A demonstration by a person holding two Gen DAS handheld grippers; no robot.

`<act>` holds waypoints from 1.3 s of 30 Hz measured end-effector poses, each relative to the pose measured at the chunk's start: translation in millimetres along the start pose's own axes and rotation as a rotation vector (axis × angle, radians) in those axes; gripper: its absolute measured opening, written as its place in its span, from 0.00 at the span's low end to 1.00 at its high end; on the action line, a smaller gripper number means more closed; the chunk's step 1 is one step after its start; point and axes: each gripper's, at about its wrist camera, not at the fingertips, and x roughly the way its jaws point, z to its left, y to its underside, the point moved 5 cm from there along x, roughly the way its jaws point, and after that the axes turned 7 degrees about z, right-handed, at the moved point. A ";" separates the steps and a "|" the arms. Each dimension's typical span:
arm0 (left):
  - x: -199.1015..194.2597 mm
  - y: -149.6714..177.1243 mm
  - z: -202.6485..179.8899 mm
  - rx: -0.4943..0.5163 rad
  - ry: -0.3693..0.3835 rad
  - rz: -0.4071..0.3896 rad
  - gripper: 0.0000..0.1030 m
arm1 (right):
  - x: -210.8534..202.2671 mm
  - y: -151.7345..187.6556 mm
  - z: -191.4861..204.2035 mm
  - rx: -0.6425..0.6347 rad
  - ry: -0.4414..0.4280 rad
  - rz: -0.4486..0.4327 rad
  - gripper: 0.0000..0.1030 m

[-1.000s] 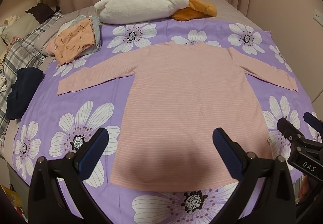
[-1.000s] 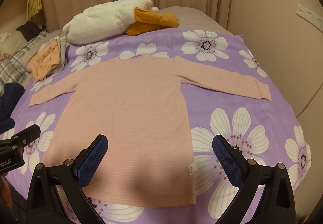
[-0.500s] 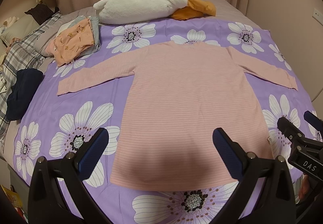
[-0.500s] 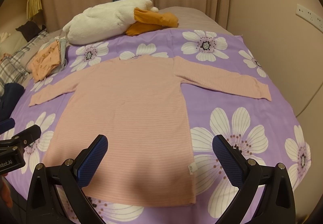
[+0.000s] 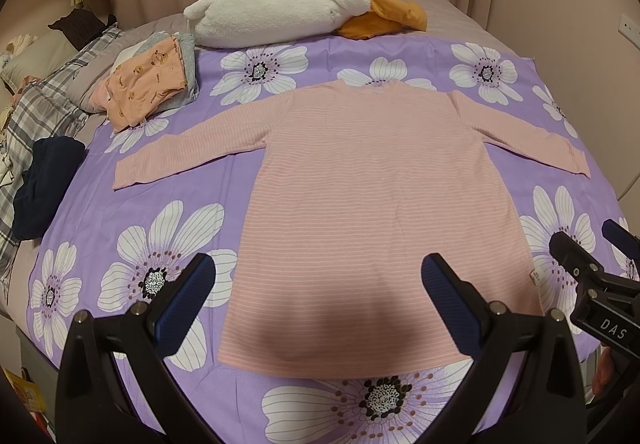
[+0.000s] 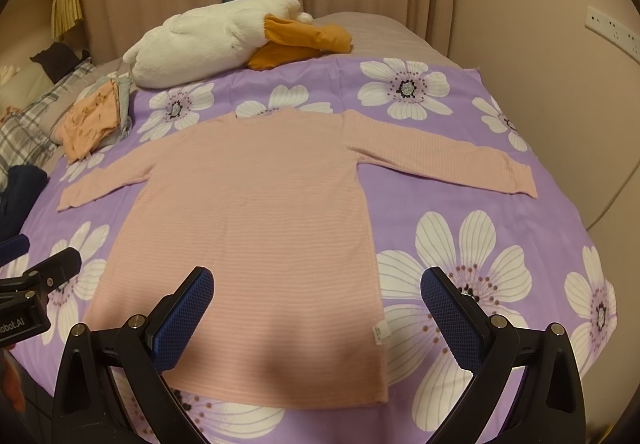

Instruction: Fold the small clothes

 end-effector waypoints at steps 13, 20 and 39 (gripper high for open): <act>2.5 0.7 -0.7 0.009 0.002 0.000 1.00 | 0.6 0.5 -0.1 0.004 0.000 0.000 0.99; 45.8 8.3 4.9 -0.101 0.213 0.076 1.00 | 24.6 5.1 -27.6 0.158 -0.289 -0.011 0.99; 136.4 -39.3 26.1 -0.325 0.361 0.161 1.00 | 150.5 -38.1 -281.2 0.838 -0.296 -0.073 0.99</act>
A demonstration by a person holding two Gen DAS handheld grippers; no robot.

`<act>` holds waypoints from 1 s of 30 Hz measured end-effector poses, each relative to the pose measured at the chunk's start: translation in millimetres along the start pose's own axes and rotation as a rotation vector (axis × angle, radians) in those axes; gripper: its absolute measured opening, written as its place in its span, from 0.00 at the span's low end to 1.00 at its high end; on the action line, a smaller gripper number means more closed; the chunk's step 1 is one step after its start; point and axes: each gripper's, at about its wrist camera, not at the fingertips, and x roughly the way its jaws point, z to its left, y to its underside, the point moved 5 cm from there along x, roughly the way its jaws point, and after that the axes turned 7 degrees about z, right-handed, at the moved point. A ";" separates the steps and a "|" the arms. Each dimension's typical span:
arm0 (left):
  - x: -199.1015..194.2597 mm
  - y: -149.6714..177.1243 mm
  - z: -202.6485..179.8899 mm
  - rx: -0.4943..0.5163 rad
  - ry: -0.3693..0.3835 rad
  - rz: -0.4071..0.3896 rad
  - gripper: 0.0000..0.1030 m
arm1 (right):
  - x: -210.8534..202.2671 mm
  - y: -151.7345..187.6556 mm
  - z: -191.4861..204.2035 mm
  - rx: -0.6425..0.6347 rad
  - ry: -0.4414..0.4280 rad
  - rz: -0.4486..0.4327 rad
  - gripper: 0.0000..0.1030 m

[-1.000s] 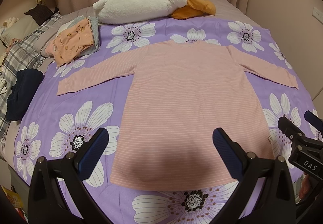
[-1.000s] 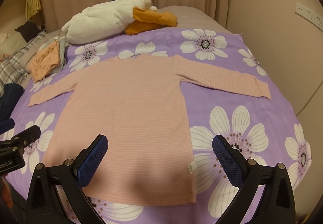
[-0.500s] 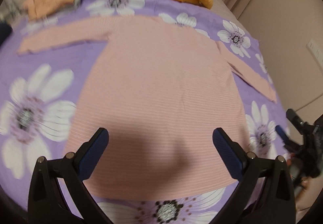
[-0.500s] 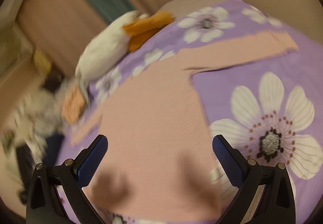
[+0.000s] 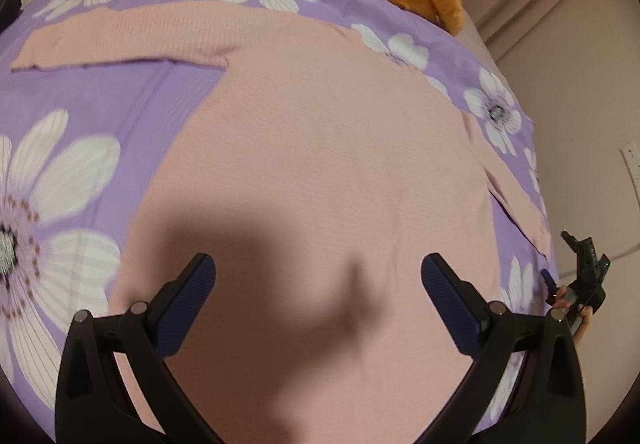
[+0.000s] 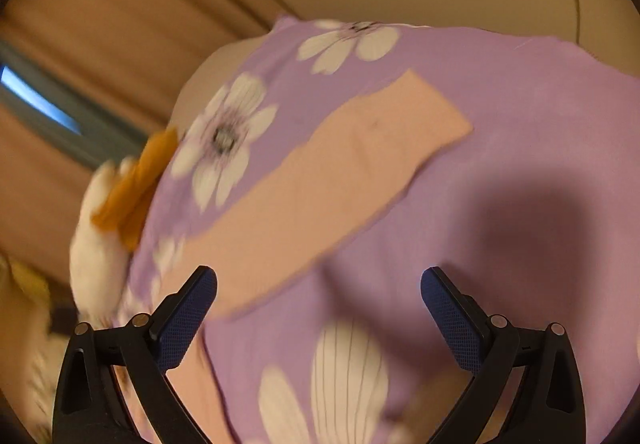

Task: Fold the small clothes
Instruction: 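Grasp the pink sleeve cuff nearest the right tool with the right tool, then fold the held sleeve across the shirt body and open the right tool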

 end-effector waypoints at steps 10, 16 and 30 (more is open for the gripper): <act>0.7 -37.6 12.0 -0.047 -0.038 -0.053 1.00 | 12.6 -54.9 -35.9 0.194 -0.081 -0.176 0.91; -3.3 -42.5 31.5 -0.090 -0.064 -0.060 1.00 | 18.2 -70.0 -51.1 0.204 -0.004 -0.170 0.16; -52.1 -51.6 108.3 -0.223 -0.069 -0.136 1.00 | -4.8 -27.5 228.7 -0.464 0.000 -0.115 0.08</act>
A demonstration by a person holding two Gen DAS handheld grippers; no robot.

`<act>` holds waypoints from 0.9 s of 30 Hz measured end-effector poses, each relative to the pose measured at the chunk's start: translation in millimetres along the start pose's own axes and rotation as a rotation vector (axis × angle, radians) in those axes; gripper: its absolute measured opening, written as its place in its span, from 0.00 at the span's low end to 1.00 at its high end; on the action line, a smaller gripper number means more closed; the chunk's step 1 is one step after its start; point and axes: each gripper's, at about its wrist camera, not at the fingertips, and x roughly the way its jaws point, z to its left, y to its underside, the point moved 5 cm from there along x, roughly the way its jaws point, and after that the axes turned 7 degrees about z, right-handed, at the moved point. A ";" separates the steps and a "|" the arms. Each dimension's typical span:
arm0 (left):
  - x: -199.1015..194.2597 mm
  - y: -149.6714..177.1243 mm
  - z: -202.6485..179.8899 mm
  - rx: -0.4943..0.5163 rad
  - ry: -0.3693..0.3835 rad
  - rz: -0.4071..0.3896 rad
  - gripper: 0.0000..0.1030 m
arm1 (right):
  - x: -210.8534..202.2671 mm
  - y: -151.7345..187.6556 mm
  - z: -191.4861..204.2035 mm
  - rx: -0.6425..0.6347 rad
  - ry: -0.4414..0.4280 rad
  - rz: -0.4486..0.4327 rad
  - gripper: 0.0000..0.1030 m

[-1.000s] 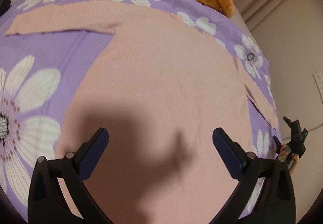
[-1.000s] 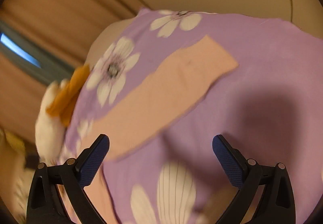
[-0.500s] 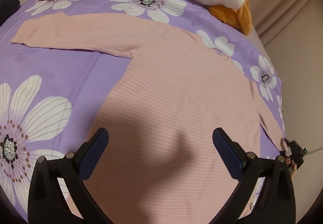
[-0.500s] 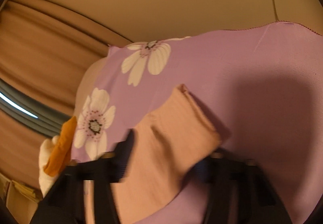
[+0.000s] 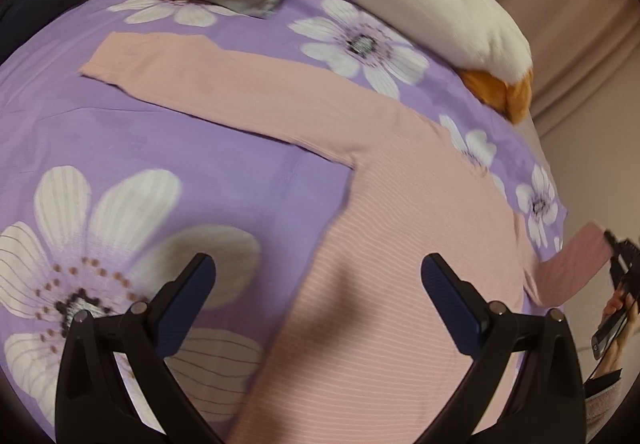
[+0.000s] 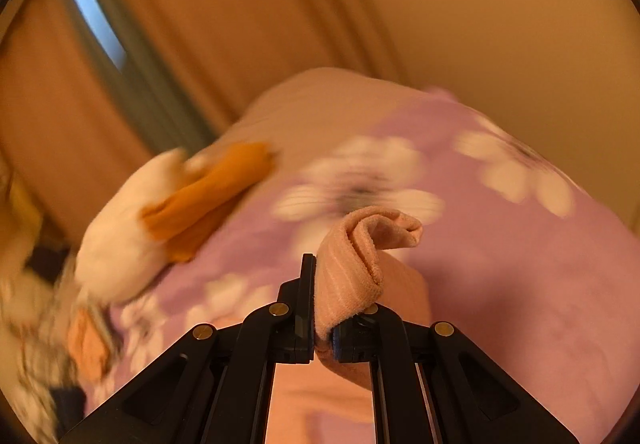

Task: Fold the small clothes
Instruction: 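Fold the held sleeve across the shirt body and open the right tool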

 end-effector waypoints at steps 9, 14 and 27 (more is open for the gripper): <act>-17.6 -26.5 56.4 -0.120 -0.018 -0.036 1.00 | 86.4 75.2 183.6 -0.458 0.039 0.107 0.07; -14.4 -31.6 75.0 -0.145 -0.051 -0.027 1.00 | 134.4 139.3 219.8 -0.652 0.120 0.180 0.07; -6.9 -52.9 87.0 -0.259 0.128 -0.013 1.00 | 175.3 232.0 242.0 -0.890 0.194 0.297 0.11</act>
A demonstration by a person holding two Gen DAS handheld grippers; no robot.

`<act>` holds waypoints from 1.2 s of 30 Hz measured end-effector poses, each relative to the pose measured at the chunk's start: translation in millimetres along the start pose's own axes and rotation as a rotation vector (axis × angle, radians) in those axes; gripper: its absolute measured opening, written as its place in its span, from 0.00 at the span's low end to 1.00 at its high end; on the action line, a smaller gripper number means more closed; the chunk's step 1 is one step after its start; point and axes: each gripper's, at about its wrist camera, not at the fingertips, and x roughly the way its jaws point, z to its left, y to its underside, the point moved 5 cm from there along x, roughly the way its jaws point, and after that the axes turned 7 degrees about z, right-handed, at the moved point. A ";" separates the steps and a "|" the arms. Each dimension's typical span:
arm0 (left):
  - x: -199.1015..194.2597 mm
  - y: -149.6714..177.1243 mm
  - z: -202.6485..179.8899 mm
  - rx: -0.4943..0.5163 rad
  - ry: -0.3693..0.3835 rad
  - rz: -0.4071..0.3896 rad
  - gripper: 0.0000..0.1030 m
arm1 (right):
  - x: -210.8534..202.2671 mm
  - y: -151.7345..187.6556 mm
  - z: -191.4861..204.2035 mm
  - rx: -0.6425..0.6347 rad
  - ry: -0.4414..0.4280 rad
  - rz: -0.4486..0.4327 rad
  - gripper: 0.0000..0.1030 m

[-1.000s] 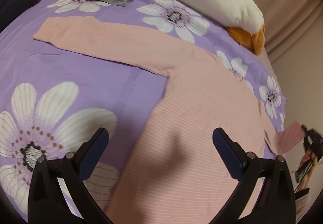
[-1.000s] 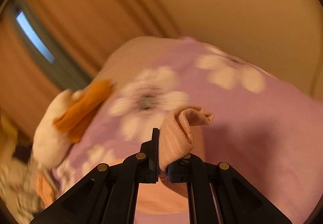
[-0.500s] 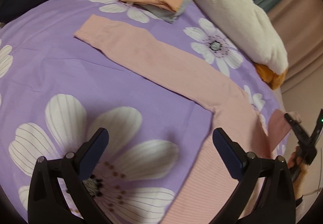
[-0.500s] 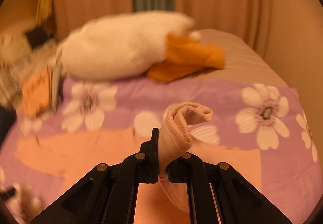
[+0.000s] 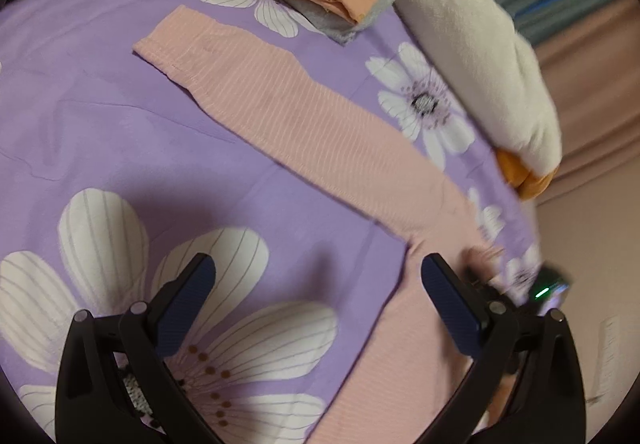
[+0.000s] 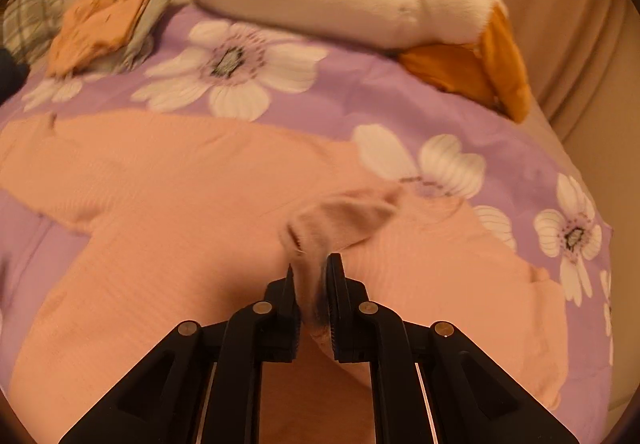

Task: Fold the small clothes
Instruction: 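Fold the held sleeve across the shirt body and open the right tool, then grasp the other pink sleeve with the left tool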

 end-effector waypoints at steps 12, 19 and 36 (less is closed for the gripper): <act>-36.4 -73.2 71.7 -0.310 0.342 -0.127 1.00 | -79.5 15.4 -6.0 0.151 -0.532 -0.141 0.47; -17.0 -108.0 105.5 -0.438 0.414 -0.154 0.99 | -111.4 76.5 -57.6 0.324 -0.595 -0.205 0.47; 27.4 -147.8 98.7 -0.361 0.126 -0.185 0.07 | -133.1 168.7 -149.2 0.630 -0.443 -0.223 0.47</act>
